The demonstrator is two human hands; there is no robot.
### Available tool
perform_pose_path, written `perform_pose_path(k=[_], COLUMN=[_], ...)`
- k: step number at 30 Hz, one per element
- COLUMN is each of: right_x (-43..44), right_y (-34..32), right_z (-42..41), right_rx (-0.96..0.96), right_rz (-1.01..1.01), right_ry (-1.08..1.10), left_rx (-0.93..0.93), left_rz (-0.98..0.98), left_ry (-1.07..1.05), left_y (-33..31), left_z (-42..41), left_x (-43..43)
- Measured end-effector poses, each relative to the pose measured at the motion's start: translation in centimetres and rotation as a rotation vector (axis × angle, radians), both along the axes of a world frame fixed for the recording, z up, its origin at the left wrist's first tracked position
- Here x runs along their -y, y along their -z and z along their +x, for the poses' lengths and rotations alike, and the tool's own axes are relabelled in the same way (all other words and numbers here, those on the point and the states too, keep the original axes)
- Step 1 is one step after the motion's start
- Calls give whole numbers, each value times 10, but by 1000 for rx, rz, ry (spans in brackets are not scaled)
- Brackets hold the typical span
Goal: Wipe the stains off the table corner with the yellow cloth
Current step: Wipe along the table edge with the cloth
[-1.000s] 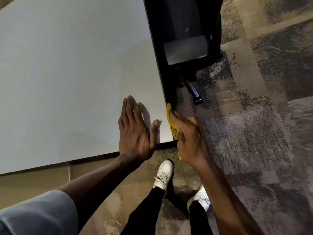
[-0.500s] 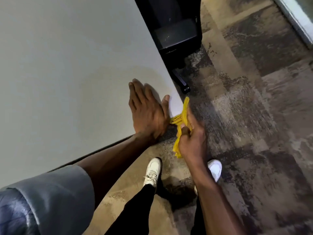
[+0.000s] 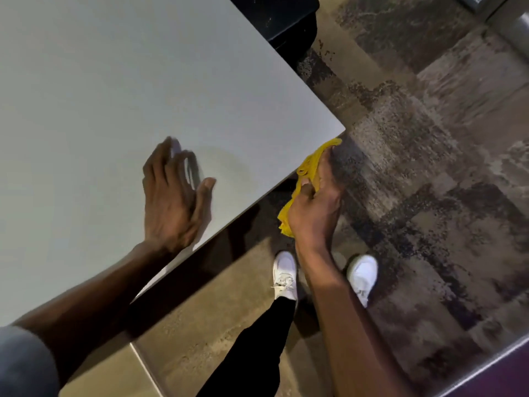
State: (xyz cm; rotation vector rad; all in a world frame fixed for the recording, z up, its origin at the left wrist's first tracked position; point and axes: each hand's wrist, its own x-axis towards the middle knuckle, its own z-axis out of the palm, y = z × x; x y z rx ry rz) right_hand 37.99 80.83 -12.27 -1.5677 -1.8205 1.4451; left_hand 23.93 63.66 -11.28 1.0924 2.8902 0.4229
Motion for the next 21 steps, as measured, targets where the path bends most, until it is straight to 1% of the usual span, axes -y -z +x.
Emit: perform_pose_path(k=[3,8,11,14,18,21], right_x=[33,86,109,129,152,169], right_y=[-5,-8,-9,-13,-18,-17], right_z=[-3,1,2,2,7,14], right_rx=[24,32,59,77,56,56], right_rz=[31,115,148,153,86,84], right_ry=[8,-125,-165,-217,-275,-346], left_rx=[21,4,-9,-26,13,-9], left_rz=[18,40,61,87,99,117], left_ry=[8,-17,-14,4,-12,4], left_y=[3,6,7,6,9,15], left_z=[2,4,5,6,2,-1], left_x=[18,17,18,21,25,30])
